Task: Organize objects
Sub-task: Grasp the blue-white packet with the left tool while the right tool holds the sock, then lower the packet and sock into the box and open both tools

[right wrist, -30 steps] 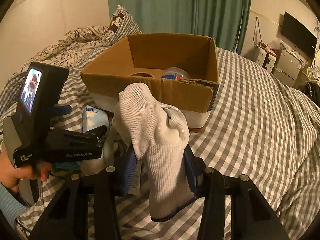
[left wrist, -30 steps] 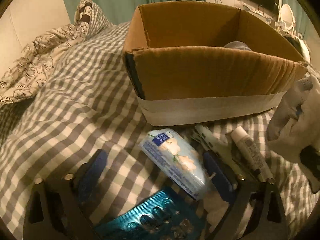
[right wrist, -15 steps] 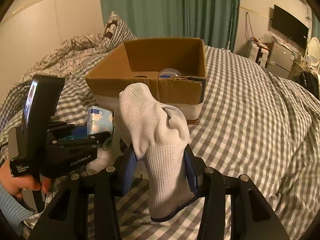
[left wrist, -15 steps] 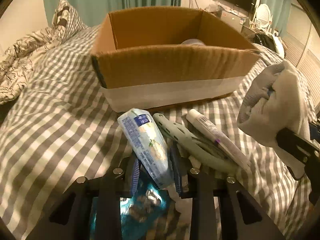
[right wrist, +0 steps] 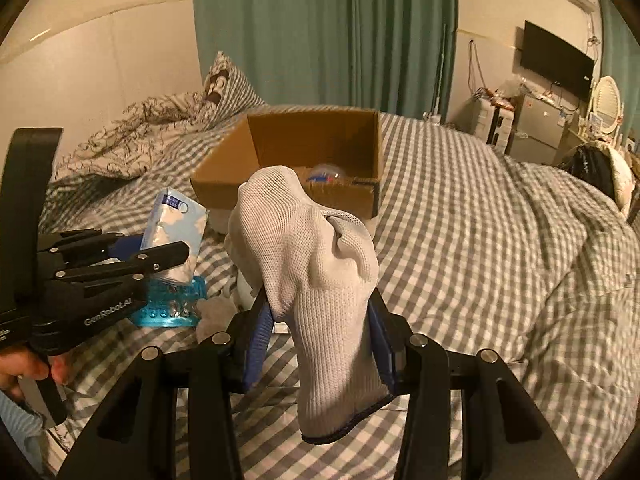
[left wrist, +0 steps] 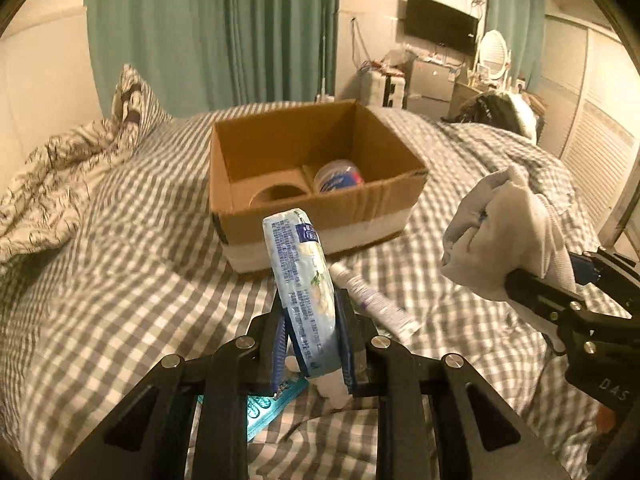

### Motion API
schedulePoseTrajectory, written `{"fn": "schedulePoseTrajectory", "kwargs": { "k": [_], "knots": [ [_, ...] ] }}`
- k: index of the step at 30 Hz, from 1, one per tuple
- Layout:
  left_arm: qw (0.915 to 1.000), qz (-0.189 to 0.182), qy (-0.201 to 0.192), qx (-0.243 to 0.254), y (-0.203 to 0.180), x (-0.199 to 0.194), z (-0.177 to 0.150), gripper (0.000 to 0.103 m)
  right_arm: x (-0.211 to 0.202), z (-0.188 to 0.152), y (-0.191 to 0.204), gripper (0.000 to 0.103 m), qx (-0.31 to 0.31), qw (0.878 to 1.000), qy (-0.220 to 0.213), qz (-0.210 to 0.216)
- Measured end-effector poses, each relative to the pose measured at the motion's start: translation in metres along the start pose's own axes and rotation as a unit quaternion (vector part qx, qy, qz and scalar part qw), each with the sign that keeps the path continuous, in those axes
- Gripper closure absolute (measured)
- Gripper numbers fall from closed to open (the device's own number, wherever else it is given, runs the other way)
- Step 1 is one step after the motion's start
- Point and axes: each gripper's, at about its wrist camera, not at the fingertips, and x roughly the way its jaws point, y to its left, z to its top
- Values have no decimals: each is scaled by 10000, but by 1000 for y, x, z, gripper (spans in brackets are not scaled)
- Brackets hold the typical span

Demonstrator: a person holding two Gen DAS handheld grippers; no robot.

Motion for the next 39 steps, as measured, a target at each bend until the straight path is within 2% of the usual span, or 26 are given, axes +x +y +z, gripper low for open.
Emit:
{"fn": "schedulePoseTrajectory", "kwargs": {
  "k": [9, 19, 22, 24, 29, 39],
  "knots": [
    [9978, -183, -639, 26, 8, -34, 48, 81, -33, 27, 4, 59, 18, 9993, -313, -210],
    [9952, -257, -927, 163, 24, -29, 109, 81, -25, 103, 5, 59, -187, 9970, -716, -220],
    [9953, -359, -887, 136, 28, -17, 130, 81, -19, 129, 6, 59, -326, 9953, -873, -247],
    [9959, -251, -851, 179, 29, -7, 142, 81, -11, 147, 4, 59, -362, 9944, -955, -271],
    [9972, -259, -666, 228, 28, 30, 164, 81, 23, 178, -7, 59, -253, 9954, -910, -155],
    [9993, -281, -123, 235, 31, 108, 166, 81, 107, 191, -29, 59, 75, 9989, -398, 226]
  ]
}}
